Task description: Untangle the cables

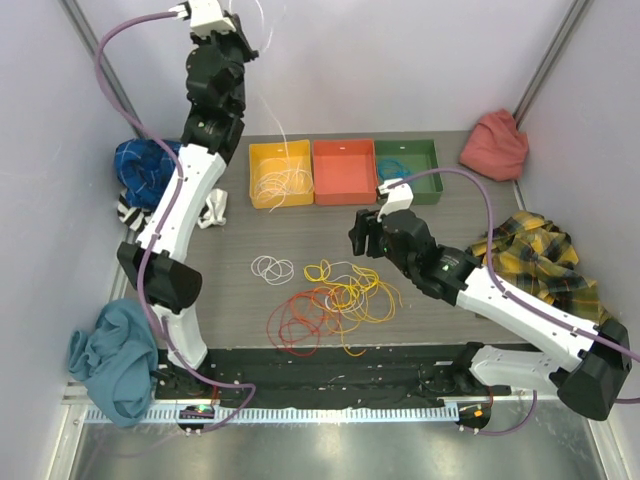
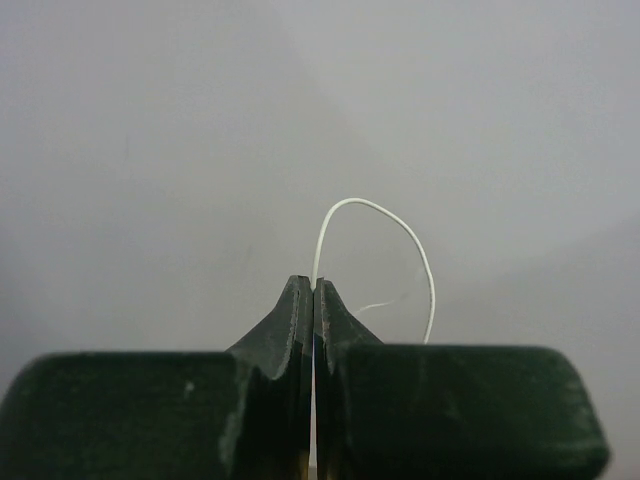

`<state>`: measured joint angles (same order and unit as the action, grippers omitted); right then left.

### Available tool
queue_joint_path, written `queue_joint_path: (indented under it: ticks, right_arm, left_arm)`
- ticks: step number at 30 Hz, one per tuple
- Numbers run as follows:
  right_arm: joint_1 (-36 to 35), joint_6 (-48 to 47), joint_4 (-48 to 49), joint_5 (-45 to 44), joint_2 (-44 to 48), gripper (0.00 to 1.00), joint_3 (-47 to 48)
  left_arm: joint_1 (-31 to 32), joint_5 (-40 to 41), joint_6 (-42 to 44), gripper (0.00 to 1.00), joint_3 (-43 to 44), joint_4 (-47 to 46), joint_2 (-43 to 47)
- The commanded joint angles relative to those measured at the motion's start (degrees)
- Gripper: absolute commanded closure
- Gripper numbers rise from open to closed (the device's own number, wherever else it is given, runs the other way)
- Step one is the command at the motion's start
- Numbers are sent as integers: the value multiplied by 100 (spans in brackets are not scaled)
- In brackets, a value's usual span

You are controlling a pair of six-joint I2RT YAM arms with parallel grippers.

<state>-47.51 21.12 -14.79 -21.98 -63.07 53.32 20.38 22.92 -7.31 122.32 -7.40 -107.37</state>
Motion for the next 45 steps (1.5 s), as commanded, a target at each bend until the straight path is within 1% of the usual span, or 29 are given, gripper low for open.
queue_joint_path:
  ticks: [1,6,9,13,18,20,24,28,29,35,37,38,40,41,42,43,44,45]
  right_arm:
    - [22,23,230,-44,-21,34,-32]
    - [31,32,257,-35,-48,34,-50]
    - [31,32,257,-26,-13,34,-93]
    - [40,6,266,-114,84,34,-173]
    - [66,-29,257,-219,119,34,-261]
    - [57,-38,257,-228,102,34,-269]
    - [66,-21,266,-263,128,34,-357]
    - [75,-12,274,-298,84,34,-393]
    - [75,-12,275,-298,75,34,-384]
    - [84,6,318,-307,128,34,-410]
    - [84,14,310,-307,181,34,-428]
    - [84,14,310,-325,198,34,-445]
    - [84,41,318,-325,260,34,-463]
    - [84,50,310,-333,286,34,-472]
    - [84,58,310,-342,295,34,-489]
    - [84,67,310,-360,321,34,-489]
    - [84,59,310,-369,348,34,-481]
    - [84,58,310,-377,357,34,-480]
  left_arm:
    - [10,-33,-16,100,257,-1008,243]
    - [10,11,229,100,406,-1395,130]
    - [-8,99,362,100,310,-1580,41]
    - [-78,204,353,100,73,-1695,-204]
    - [-78,90,99,100,-586,-1572,-521]
    - [-69,46,-15,100,-814,-1467,-731]
    - [-69,-24,-86,100,-833,-1063,-1153]
    - [-69,-121,-367,100,-798,-325,-1400]
    - [-69,-112,-428,100,-893,-63,-1418]
    - [-61,-226,-842,100,-1675,361,-1199]
    - [-69,-349,-921,98,-1712,581,-1181]
    - [-61,-402,-913,96,-1686,651,-1181]
    - [-69,-481,-939,96,-1589,915,-1172]
    - [-61,-490,-956,94,-1563,1011,-1155]
    - [-61,-499,-965,85,-1545,1091,-1137]
    - [-52,-499,-974,65,-1562,1213,-1102]
    - [-52,-386,-1026,9,-1580,1275,-1032]
    - [-43,-324,-1018,0,-1597,1319,-979]
